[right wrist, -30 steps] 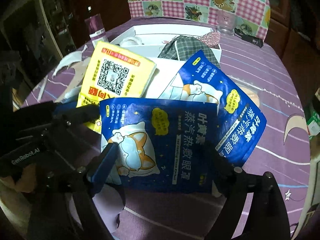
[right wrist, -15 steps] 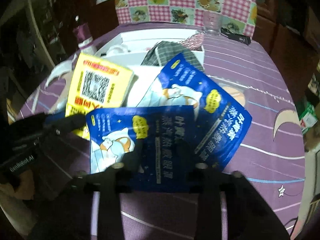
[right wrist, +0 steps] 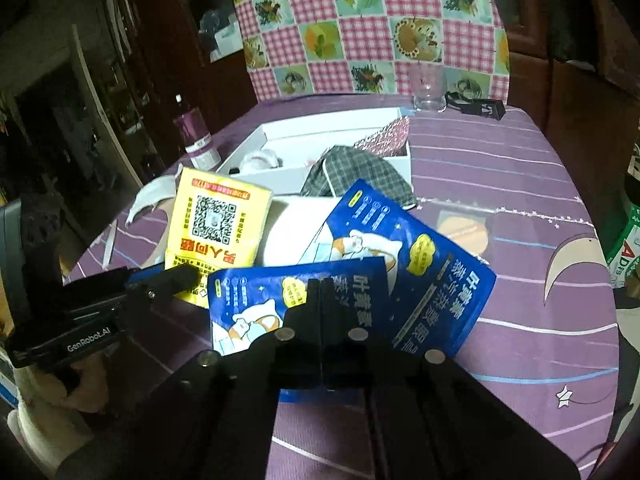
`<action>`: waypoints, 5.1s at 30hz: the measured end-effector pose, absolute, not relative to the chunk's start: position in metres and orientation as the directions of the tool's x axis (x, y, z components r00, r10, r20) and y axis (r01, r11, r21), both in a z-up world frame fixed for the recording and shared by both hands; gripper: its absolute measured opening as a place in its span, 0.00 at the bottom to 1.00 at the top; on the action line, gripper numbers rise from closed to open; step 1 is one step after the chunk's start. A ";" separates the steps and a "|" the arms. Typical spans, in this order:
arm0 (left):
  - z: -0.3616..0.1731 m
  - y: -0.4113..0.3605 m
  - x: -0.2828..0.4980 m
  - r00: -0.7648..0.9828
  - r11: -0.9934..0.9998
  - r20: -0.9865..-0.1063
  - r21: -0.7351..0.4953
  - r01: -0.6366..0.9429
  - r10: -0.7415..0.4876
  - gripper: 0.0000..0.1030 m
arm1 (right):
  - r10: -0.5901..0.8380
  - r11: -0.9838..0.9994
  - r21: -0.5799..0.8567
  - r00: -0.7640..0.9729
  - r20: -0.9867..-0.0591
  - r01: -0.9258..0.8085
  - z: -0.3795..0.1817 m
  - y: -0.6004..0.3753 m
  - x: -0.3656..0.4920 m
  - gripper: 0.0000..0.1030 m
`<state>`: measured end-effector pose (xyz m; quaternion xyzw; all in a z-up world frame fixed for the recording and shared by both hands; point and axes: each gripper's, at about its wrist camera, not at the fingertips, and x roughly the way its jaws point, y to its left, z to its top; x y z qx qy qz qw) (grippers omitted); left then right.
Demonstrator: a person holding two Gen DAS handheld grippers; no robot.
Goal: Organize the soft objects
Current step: 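Lift the blue packet with the right gripper toward the white box, then carry the blue packet into the box while the left gripper carries the yellow tissue pack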
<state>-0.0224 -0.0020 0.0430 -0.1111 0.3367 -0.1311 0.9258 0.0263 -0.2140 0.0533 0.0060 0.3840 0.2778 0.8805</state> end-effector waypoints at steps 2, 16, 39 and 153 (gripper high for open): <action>0.043 -0.002 -0.023 0.740 0.942 -0.595 -0.292 0.163 -0.313 0.15 | 0.524 0.828 0.266 0.512 -0.681 -0.493 0.052 -0.217 0.030 0.01; 0.035 -0.014 -0.022 0.700 0.948 -0.642 -0.262 0.183 -0.312 0.15 | 0.534 0.840 0.425 0.380 -0.755 -0.337 0.019 -0.249 0.068 0.57; 0.037 -0.033 -0.020 0.715 0.971 -0.658 -0.176 0.159 -0.237 0.15 | 0.612 0.779 0.479 0.325 -0.721 -0.405 0.023 -0.231 0.054 0.06; 0.055 0.055 0.148 0.666 0.928 -0.714 -0.362 -0.089 -0.215 0.66 | 0.691 0.721 0.661 0.286 -0.664 -0.208 0.032 -0.132 0.274 0.07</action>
